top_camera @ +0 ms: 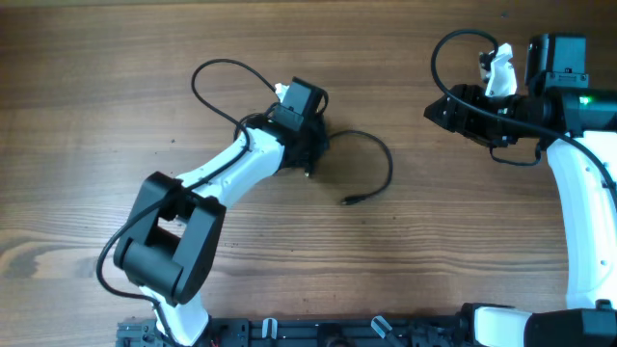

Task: Untangle cables
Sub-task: 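Lift the black cable bundle with the left gripper toward center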

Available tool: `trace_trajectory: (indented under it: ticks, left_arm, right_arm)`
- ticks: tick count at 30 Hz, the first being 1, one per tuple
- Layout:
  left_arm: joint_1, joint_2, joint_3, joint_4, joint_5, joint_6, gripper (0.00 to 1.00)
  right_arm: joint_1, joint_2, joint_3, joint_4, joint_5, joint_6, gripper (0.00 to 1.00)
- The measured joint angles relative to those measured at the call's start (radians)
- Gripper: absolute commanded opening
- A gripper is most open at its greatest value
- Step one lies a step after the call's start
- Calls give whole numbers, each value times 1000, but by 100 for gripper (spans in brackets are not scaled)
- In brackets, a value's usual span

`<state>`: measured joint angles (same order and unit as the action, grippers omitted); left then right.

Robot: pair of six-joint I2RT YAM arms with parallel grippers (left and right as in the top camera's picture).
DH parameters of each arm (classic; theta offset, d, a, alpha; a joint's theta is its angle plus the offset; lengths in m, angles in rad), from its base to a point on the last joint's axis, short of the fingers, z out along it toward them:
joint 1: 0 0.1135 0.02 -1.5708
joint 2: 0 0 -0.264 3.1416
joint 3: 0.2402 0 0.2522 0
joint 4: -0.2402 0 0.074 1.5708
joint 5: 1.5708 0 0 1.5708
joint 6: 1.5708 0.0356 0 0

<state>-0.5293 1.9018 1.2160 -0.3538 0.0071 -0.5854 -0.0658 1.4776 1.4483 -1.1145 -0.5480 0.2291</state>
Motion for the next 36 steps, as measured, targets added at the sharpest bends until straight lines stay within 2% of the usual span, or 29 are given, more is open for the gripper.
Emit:
trace_trajectory:
  ticks: [3, 12, 17, 20, 26, 28, 31, 36]
  left_arm:
    - [-25, 30, 0, 11, 2, 0, 48]
    - [-51, 47, 0, 30, 2, -3, 29]
    - [-51, 57, 0, 33, 2, -3, 23]
    - [-53, 62, 0, 44, 2, -5, 4]
    - [-59, 63, 3, 47, 25, -3, 4]
    - [-48, 48, 12, 38, 103, -7, 4]
    - [-11, -35, 32, 32, 267, -78, 4]
    - [137, -260, 90, 80, 607, -297, 4]
  right_arm:
    - [0, 0, 0, 0, 0, 0, 61]
    - [0, 0, 0, 0, 0, 0, 62]
    - [0, 0, 0, 0, 0, 0, 62]
    - [0, 0, 0, 0, 0, 0, 62]
    - [0, 0, 0, 0, 0, 0, 62]
    - [0, 0, 0, 0, 0, 0, 62]
    - [0, 0, 0, 3, 0, 0, 61]
    - [0, 0, 0, 50, -42, -63, 61]
